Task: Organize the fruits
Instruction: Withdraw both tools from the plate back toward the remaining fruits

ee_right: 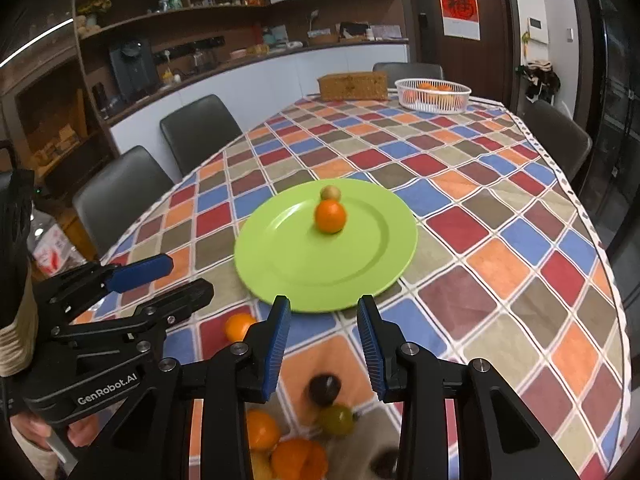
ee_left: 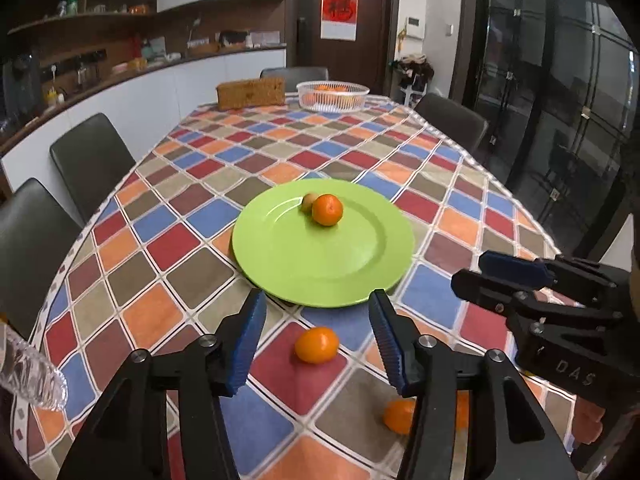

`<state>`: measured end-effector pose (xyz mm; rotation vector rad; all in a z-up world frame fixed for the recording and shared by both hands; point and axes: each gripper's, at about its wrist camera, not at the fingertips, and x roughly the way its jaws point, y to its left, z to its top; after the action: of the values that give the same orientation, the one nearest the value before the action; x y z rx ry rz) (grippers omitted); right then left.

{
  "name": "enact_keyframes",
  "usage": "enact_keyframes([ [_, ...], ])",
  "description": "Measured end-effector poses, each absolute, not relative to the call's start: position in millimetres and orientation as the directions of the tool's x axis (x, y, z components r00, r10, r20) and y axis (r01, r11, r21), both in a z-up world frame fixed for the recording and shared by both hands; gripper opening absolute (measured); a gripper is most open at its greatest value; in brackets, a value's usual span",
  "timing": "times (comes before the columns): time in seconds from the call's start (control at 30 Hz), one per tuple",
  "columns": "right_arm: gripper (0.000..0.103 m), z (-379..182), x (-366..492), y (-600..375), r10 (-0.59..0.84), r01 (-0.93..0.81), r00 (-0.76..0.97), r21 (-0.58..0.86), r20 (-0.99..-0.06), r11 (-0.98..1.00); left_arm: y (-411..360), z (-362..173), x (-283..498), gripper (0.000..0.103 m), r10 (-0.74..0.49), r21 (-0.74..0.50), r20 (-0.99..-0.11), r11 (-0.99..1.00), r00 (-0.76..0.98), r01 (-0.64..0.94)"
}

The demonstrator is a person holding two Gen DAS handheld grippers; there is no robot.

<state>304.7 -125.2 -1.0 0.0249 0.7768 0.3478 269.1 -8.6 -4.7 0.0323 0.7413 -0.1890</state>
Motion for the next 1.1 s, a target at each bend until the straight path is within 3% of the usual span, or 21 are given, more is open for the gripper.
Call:
enact_keyframes([
  [0.2, 0.036, 10.9, 270.4, -136.9, 0.311, -0.291, 0.689, 0.144, -0.655, 0.946, -16.1, 18.4, 233.1, 0.064, -0.179, -0.038, -0.613, 0.979, 0.769, 0.198],
  [0.23, 0.041, 12.6, 265.3, -139.2, 0.310, -0.288, 0.693, 0.144, -0.651, 0.947, -17.7, 20.6, 227.4, 0.066, -0.182, -0.036, -0.607, 0.979, 0.774, 0.202],
  [0.27, 0.045, 14.5, 259.9, -141.6, 0.306, -0.283, 0.700, 0.144, -0.645, 0.948, -19.7, 21.9, 222.6, 0.067, -0.183, -0.032, -0.603, 0.978, 0.777, 0.205],
  [0.5, 0.046, 16.8, 224.7, -158.7, 0.272, -0.248, 0.728, 0.127, -0.629, 0.960, -32.0, 21.4, 192.1, 0.073, -0.188, -0.027, -0.597, 0.976, 0.780, 0.214],
  [1.1, 0.048, -17.6, 176.5, -185.3, 0.172, -0.201, 0.712, 0.038, -0.680, 0.979, -53.0, -24.8, 150.5, 0.074, -0.162, 0.051, -0.624, 0.968, 0.764, 0.246],
])
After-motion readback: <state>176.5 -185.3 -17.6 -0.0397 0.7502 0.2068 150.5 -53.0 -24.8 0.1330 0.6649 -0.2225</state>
